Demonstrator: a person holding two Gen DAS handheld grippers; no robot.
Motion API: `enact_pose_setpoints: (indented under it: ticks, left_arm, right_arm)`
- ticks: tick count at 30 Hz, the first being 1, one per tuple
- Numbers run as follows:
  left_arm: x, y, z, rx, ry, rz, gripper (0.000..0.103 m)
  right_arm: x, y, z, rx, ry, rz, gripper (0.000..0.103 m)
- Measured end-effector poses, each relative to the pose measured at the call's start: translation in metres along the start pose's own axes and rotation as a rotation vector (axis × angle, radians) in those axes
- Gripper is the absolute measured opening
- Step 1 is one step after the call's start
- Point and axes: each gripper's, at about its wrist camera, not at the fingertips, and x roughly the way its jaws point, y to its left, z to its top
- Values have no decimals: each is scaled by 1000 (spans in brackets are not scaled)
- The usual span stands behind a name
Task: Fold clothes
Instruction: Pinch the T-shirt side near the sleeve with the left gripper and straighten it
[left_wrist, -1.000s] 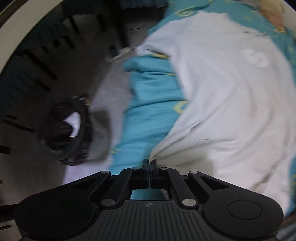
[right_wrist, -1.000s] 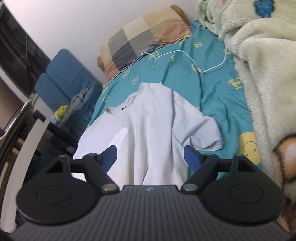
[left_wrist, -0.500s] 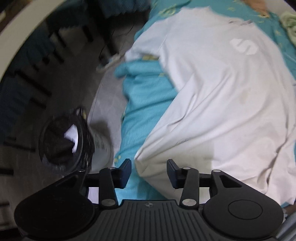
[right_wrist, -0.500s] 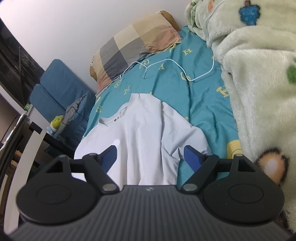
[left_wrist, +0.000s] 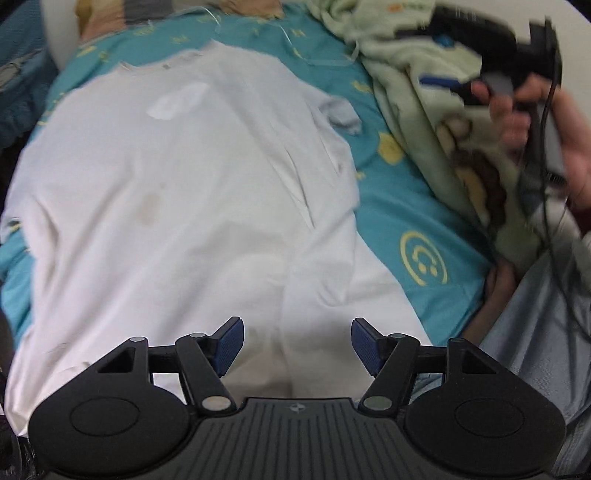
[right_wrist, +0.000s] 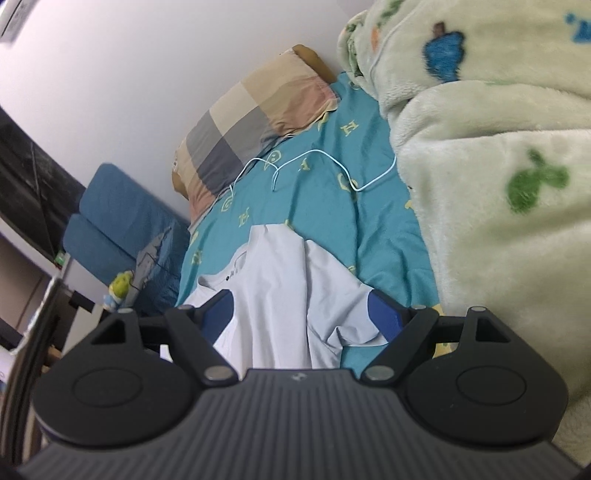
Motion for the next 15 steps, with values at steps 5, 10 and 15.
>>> enact_pose_setpoints:
  ticks: [5, 10, 15]
  left_arm:
    - [36, 22, -12, -18, 68, -62, 61]
    - [35, 19, -13, -32, 84, -102, 24]
    - [22, 3, -6, 4, 85, -107, 3]
  right_arm:
    - [1, 3, -1, -12, 6, 11, 82]
    - [2, 6, -2, -29, 13, 10, 82]
    - [3, 6, -3, -36, 19, 10, 82]
